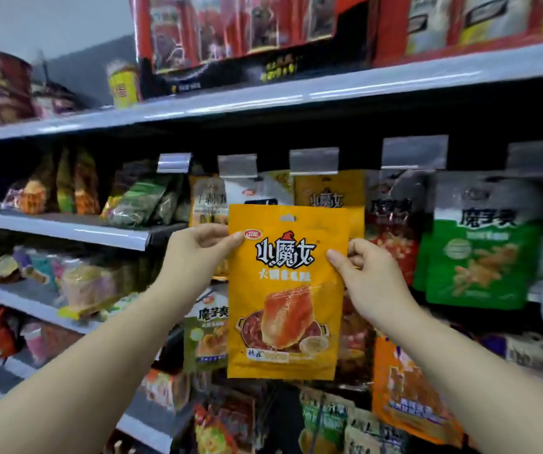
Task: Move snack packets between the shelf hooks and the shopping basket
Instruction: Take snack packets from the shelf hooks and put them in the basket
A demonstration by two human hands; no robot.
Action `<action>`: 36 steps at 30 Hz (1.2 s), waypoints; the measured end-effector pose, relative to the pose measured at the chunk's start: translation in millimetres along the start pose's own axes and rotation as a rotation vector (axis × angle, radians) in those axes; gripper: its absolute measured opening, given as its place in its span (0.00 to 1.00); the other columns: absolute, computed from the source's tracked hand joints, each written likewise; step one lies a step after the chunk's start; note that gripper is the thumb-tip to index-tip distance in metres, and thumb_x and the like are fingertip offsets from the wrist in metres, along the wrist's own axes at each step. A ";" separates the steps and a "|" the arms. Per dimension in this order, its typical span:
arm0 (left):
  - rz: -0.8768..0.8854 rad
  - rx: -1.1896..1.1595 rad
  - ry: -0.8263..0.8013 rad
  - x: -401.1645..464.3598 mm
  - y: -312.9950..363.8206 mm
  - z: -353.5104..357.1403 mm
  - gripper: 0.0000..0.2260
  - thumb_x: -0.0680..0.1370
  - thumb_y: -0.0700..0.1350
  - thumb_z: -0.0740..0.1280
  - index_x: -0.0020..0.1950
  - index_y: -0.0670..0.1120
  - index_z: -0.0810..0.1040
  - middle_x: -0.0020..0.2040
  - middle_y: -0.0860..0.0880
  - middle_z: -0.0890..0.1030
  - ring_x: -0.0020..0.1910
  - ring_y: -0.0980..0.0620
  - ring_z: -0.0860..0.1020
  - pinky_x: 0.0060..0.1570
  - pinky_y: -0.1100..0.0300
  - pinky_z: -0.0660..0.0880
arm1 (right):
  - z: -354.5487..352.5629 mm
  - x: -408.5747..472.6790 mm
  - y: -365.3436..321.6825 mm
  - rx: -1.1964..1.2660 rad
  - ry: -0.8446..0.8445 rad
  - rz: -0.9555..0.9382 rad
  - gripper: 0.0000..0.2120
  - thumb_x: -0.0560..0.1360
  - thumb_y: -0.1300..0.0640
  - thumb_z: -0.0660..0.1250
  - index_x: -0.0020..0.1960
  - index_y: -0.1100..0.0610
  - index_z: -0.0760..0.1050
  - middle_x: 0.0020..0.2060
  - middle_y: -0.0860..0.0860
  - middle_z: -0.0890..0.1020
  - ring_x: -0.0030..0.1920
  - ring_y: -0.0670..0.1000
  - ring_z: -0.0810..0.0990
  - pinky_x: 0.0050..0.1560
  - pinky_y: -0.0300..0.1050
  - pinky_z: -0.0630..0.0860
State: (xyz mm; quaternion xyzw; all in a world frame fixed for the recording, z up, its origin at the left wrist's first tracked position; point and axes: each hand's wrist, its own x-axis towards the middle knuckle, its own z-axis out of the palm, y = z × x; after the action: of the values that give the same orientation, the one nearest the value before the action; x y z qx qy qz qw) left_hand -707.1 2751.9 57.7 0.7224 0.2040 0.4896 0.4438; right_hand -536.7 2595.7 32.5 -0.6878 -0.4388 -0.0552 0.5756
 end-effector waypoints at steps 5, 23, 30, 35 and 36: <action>0.023 -0.044 -0.064 32.7 21.5 54.8 0.08 0.74 0.47 0.72 0.51 0.46 0.81 0.43 0.53 0.83 0.41 0.61 0.80 0.38 0.70 0.73 | -47.4 23.0 3.4 -0.035 0.064 0.014 0.17 0.77 0.47 0.64 0.44 0.62 0.70 0.40 0.67 0.80 0.40 0.69 0.78 0.37 0.68 0.76; -0.040 -0.141 -0.122 119.5 -4.8 104.6 0.10 0.76 0.47 0.70 0.54 0.44 0.82 0.49 0.48 0.83 0.48 0.51 0.80 0.51 0.58 0.74 | -45.4 99.1 19.9 -0.188 0.127 0.001 0.13 0.78 0.51 0.63 0.43 0.60 0.72 0.38 0.60 0.82 0.32 0.60 0.76 0.34 0.56 0.76; -0.024 -0.222 -0.091 138.1 -0.6 113.1 0.08 0.76 0.47 0.69 0.53 0.46 0.80 0.46 0.53 0.82 0.44 0.58 0.78 0.38 0.69 0.68 | -42.2 120.5 17.5 -0.170 0.172 -0.019 0.14 0.79 0.52 0.63 0.38 0.59 0.69 0.33 0.59 0.79 0.31 0.53 0.71 0.31 0.45 0.68; -0.028 -0.194 -0.083 151.6 -7.7 118.8 0.06 0.76 0.48 0.70 0.51 0.48 0.80 0.47 0.52 0.82 0.46 0.57 0.79 0.39 0.67 0.68 | -41.0 130.5 19.9 -0.213 0.168 -0.023 0.15 0.79 0.52 0.63 0.44 0.64 0.72 0.38 0.62 0.82 0.33 0.58 0.76 0.38 0.54 0.77; -0.027 -0.193 -0.085 153.7 -9.0 119.6 0.06 0.76 0.48 0.70 0.51 0.48 0.80 0.48 0.52 0.82 0.47 0.56 0.79 0.41 0.66 0.69 | -40.4 132.0 20.7 -0.225 0.168 -0.024 0.14 0.79 0.52 0.63 0.44 0.64 0.72 0.38 0.61 0.82 0.34 0.56 0.76 0.38 0.54 0.77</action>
State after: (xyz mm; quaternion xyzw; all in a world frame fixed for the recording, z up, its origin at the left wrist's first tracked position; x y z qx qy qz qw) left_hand -532.4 2815.9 115.8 0.6937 0.1465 0.4698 0.5259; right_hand -425.1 2634.0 107.2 -0.7358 -0.3882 -0.1683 0.5288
